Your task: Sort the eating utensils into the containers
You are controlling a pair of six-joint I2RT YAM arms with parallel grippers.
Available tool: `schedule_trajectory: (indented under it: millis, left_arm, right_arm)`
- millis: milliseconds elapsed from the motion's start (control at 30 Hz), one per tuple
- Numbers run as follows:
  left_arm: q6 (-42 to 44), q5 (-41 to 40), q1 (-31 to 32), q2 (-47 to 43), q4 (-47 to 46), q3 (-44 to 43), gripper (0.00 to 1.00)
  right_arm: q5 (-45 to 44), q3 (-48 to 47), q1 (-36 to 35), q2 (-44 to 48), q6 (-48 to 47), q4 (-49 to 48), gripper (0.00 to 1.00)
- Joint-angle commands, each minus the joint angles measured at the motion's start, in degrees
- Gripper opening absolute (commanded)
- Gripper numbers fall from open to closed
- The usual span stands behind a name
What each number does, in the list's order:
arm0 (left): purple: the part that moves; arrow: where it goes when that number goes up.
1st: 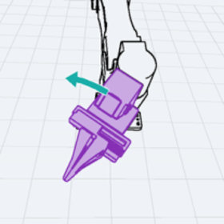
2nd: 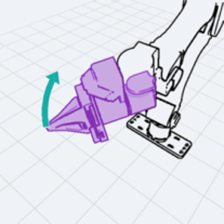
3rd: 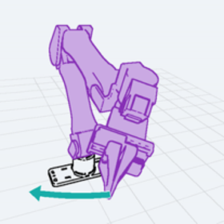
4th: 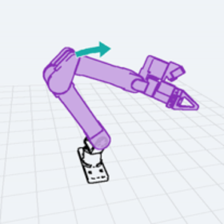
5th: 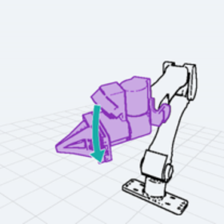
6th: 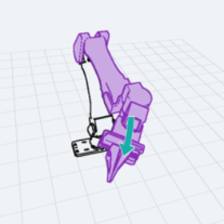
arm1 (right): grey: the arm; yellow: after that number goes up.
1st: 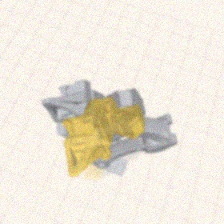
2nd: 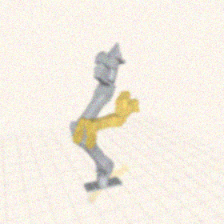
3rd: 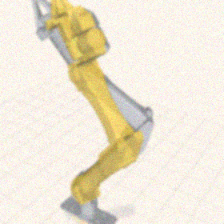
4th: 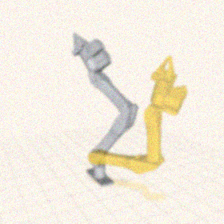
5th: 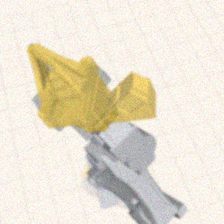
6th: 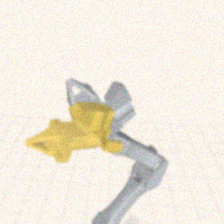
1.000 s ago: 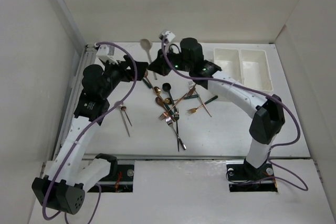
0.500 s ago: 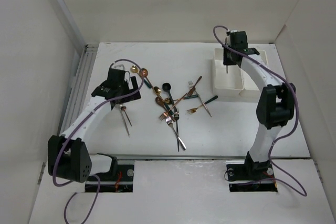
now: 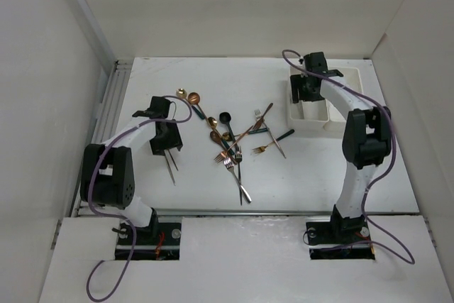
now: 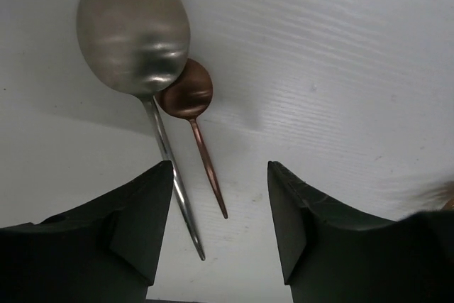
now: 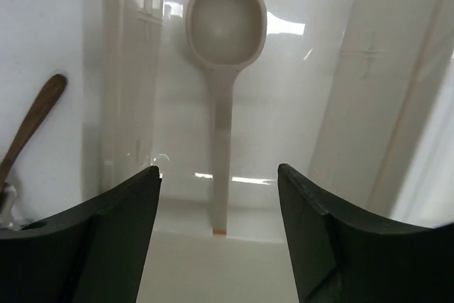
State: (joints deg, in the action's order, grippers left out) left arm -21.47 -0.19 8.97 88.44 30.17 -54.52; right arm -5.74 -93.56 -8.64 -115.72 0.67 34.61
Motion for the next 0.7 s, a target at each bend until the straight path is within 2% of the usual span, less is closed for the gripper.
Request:
schedule_trajectory:
  millis: [0,300,500,667]
  left_arm:
    - [-0.9,1.7,-1.1,0.4,2.3,-2.6,0.52]
    - [-2.8,-1.0,-2.1,0.9,6.4,-2.7,0.54]
    - [-3.8,-2.1,-6.0,4.6,6.4,-2.7,0.33]
    - [-1.5,-2.6,-6.8,7.7,4.6,-3.2,0.35]
  right_arm:
    - [-0.6,0.1,0.0,7.3,0.0,-1.4,0.73]
    - [1.2,2.6,0.0,15.6,0.0,-2.0,0.73]
    - [2.2,3.6,0.0,18.5,-0.5,-3.1,0.71]
    - [2.2,4.7,0.0,20.5,-2.3,-4.2,0.71]
